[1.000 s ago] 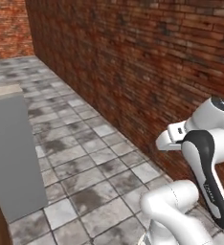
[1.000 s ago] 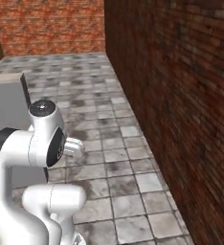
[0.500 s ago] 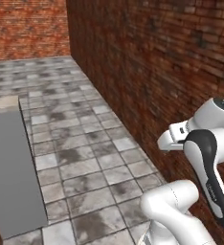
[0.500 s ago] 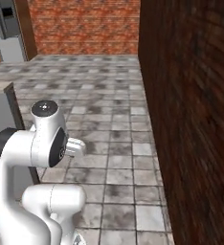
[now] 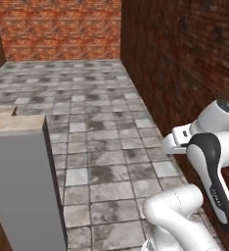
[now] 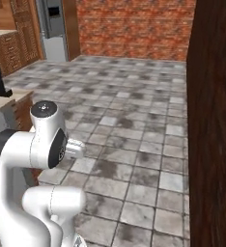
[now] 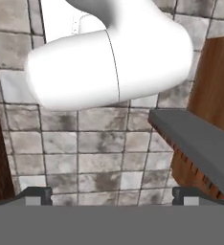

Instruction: Place the cold items (carrot and squash) from the fridge in one tupperware on the dining counter. Place the warm items (hot dog and kebab skewer) in the stove area in another tupperware.

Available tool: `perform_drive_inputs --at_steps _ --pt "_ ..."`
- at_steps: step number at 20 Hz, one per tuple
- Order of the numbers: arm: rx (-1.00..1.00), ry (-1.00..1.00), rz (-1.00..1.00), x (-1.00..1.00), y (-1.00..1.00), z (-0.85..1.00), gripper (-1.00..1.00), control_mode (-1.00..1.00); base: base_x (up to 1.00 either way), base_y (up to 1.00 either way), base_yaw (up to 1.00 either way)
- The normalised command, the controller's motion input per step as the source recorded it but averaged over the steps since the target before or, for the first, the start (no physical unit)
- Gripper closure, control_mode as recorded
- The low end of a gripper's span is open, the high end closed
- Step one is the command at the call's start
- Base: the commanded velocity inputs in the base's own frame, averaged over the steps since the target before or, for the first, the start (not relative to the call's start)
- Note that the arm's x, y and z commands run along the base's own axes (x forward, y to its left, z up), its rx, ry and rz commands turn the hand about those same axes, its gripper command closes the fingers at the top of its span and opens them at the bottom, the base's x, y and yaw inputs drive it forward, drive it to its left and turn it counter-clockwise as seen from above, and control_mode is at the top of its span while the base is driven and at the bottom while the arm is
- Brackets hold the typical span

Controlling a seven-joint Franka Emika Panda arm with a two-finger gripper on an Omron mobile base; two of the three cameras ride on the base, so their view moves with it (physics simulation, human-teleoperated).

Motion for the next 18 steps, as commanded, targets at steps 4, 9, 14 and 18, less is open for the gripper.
perform_drive_inputs --at_steps 4,9,14,18 --pt "0.0 0.0 0.0 0.0 0.0 0.0 -1.0 1.0 1.0 -0.51 0.36" --pt "0.0 0.0 0.0 0.0 0.0 0.0 -1.0 1.0 1.0 -0.74 0.3" --pt "0.0 0.0 0.0 0.0 0.0 0.0 -1.0 1.0 1.0 -0.91 0.29" --pt "0.0 0.0 0.0 0.0 0.0 0.0 -1.0 1.0 1.0 -0.8 0.28"
